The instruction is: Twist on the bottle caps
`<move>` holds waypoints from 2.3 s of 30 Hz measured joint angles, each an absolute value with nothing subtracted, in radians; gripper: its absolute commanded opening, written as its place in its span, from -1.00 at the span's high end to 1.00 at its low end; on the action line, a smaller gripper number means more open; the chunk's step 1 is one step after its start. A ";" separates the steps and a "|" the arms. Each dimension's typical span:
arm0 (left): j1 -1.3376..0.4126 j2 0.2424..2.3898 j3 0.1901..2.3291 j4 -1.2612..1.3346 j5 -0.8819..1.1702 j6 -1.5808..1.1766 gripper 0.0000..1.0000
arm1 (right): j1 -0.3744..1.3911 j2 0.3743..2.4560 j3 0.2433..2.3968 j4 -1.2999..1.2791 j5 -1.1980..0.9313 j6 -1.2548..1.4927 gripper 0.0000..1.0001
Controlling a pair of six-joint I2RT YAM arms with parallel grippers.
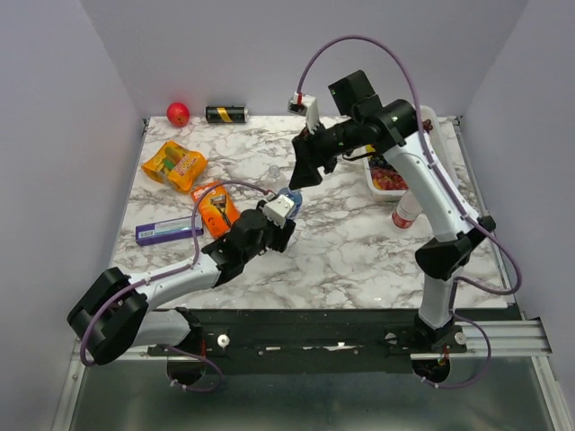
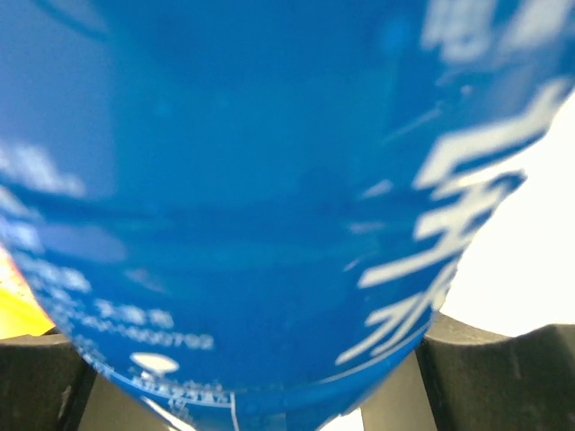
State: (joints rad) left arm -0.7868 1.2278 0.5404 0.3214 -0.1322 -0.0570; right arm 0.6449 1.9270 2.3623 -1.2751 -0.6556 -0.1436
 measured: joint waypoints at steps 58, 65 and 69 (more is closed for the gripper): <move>-0.780 1.040 0.564 0.050 0.180 0.319 1.00 | 0.756 1.619 1.918 -1.306 -0.647 -1.068 0.74; -0.861 1.121 0.575 -0.001 -0.302 0.341 1.00 | 0.620 1.798 1.904 -1.230 -0.715 -0.452 0.46; -0.907 1.179 0.583 -0.023 -0.435 0.400 1.00 | 0.503 1.883 1.810 -1.238 -0.931 -0.221 0.32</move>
